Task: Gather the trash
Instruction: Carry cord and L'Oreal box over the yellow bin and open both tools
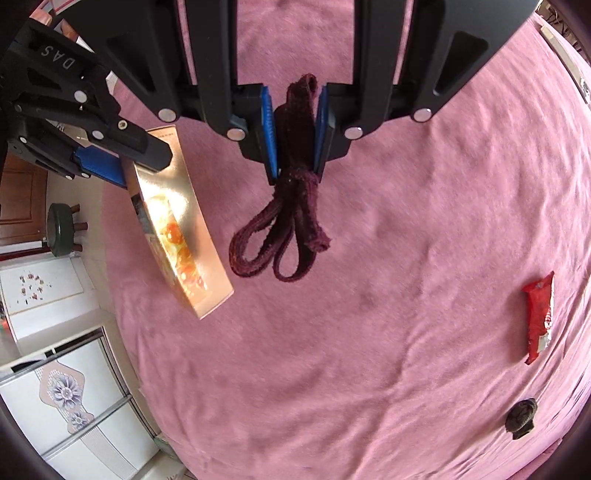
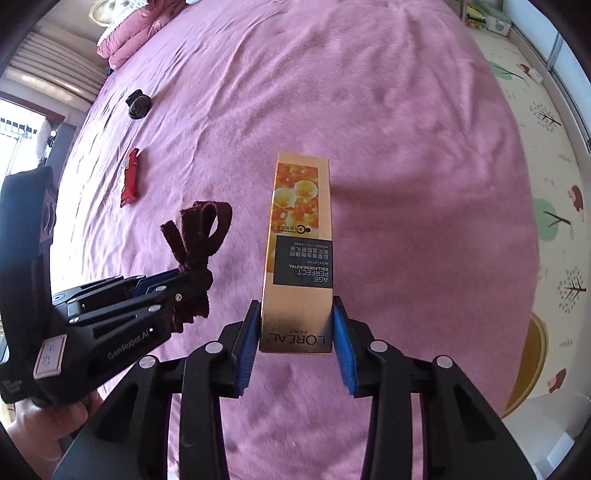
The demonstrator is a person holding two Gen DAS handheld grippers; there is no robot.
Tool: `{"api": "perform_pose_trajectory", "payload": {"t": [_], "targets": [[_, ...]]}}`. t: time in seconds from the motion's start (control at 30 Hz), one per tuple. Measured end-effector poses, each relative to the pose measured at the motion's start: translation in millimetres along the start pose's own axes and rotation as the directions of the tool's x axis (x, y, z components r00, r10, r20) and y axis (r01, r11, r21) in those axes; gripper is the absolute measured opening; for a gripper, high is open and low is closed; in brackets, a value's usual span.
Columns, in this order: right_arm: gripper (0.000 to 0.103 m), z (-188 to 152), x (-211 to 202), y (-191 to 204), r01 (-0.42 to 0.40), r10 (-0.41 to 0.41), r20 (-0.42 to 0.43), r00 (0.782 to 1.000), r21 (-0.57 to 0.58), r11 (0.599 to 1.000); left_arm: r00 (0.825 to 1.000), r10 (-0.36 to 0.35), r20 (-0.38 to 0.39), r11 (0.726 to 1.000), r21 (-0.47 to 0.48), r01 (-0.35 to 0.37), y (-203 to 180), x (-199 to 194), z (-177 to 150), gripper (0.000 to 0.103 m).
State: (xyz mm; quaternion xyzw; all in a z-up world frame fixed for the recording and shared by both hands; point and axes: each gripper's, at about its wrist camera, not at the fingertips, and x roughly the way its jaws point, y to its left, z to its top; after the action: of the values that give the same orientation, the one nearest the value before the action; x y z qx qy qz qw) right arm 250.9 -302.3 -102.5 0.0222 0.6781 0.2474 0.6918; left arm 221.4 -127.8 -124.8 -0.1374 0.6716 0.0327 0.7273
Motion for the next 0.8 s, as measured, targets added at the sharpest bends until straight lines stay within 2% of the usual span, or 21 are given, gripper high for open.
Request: {"api": "perform_pose_trajectory", "payload": {"t": [0.13, 0.4, 0.6, 0.8], "targets": [[0.036, -29, -19, -24, 0.005, -0.006, 0.015, 1.0, 0.043, 0.999, 1.0, -0.019, -0.021, 1.0, 0.021, 0.019, -24, 0, -20, 0.018], [0.036, -83, -54, -77, 0.016, -0.025, 0.062, 0.998, 0.147, 0.989, 0.998, -0.041, -0.049, 0.989, 0.14, 0.048, -101, 1, -61, 0.018], [0.036, -123, -82, -126, 0.025, -0.052, 0.101, 0.994, 0.244, 0.969, 0.996, -0.047, -0.077, 0.968, 0.244, 0.064, -162, 8, -83, 0.018], [0.036, -160, -106, -175, 0.039, -0.09, 0.135, 0.987, 0.341, 0.939, 0.992, -0.049, -0.115, 0.932, 0.351, 0.087, -232, 21, -101, 0.018]]}}
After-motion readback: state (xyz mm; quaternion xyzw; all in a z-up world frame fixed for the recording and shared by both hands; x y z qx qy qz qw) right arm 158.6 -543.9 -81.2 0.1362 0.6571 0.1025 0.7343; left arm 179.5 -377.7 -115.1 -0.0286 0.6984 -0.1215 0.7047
